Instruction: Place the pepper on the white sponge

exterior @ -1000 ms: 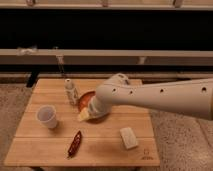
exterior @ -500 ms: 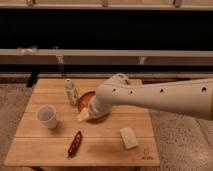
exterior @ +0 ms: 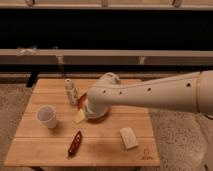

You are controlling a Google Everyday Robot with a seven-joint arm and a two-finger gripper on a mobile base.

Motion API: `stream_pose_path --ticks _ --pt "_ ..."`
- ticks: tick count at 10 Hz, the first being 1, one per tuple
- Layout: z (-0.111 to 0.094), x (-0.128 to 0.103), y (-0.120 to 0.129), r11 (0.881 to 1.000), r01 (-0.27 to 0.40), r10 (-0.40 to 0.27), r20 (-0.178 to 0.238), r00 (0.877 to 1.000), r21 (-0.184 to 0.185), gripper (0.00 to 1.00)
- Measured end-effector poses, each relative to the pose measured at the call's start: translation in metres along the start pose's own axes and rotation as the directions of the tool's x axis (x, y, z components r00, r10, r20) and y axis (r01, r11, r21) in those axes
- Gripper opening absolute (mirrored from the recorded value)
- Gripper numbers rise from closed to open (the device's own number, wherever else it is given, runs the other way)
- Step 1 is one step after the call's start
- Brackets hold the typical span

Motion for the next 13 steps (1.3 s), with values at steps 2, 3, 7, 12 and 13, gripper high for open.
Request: stream_pose_path --ticks 2,3,7,12,13 --pt "0.008 0.011 0.031 0.999 0.01 -0.01 -0.024 1.0 0.031 0.8" --pt "0.016 0.016 0.048 0.999 0.017 -0.015 -0.04 0.999 0.041 0.8" --pt "0.076 0.034 0.089 0.997 0.0 0.009 -0.112 0.994 0.079 0.8" --pt "0.135 0.033 0.091 0.992 -0.049 0.068 -0.177 0.982 0.112 0.8" --pt "0.143 0.033 0.088 0.991 -0.066 0.087 -0.19 0.978 0.115 0.8"
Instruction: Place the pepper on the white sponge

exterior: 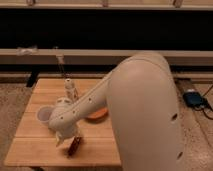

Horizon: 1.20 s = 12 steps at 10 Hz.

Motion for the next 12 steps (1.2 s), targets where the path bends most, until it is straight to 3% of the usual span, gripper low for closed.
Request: stream_pose_path --ticks 4,5,8,12 --pt "0.029 -0.002 -0.012 0.998 -0.058 0.058 -0.067 0.996 0.008 0.79" --pt "0.032 -0.002 -0.016 0.997 -0.073 0.073 -0.077 0.994 0.008 0.74" --pt "0.032 -0.002 -0.023 0.994 -0.108 0.106 -0.085 0.991 -0.01 0.48" --pt "0.025 -0.002 -0.026 0.993 -0.118 0.117 -0.084 0.99 -0.012 0.05"
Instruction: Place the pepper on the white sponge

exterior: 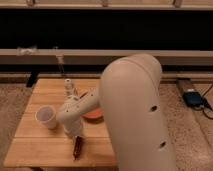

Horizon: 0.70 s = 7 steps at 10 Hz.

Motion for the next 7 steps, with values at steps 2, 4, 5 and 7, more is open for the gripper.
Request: stream_pose_path --ticks 2,4,5,7 --pt "0.0 0.001 0.003 1.0 0.007 -0.007 -0.002 1.0 -0.002 0.0" --pt "-0.012 0.001 -0.01 0.999 -0.009 0.009 0.008 1.0 -0.032 0.0" --pt "-0.022 0.002 -0.027 0.999 -0.022 0.022 0.013 1.0 -0.05 0.0" --pt "-0.038 0.002 -0.067 0.995 -0.044 0.047 0.024 0.999 -0.084 0.0"
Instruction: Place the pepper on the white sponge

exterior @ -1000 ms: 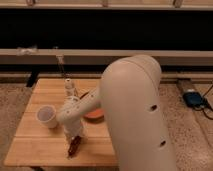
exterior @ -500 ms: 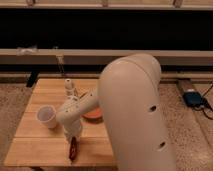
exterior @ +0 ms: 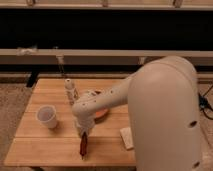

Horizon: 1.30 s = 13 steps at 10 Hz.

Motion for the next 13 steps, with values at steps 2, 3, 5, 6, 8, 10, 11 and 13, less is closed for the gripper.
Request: stream_pose_path --ticks 2,3,5,6,8,10,11,13 --pt "-0.019 -0.01 -0.044 0.999 -0.032 0.032 0.019 0.999 -0.02 0.0" --pt "-0.025 -0.013 -0.058 0.999 -0.04 0.04 0.025 0.999 -0.023 0.0" --pt "-0.037 -0.017 -0.105 0.997 -0.08 0.081 0.037 0.996 -0.022 0.0" --pt "-0.039 -0.018 -0.119 0.995 -0.095 0.096 0.041 0.995 -0.024 0.0" --pt "-0.037 -0.018 -0.15 0.99 -0.14 0.141 0.038 0.989 -0.024 0.0" --pt "-0.035 -0.015 -0.174 0.984 -0.178 0.179 0.036 0.983 -0.021 0.0" --pt "-0.035 -0.013 -0.184 0.981 -0.193 0.194 0.038 0.98 -0.022 0.0" --pt "-0.04 -0.006 -0.206 0.975 -0.222 0.222 0.043 0.974 -0.023 0.0"
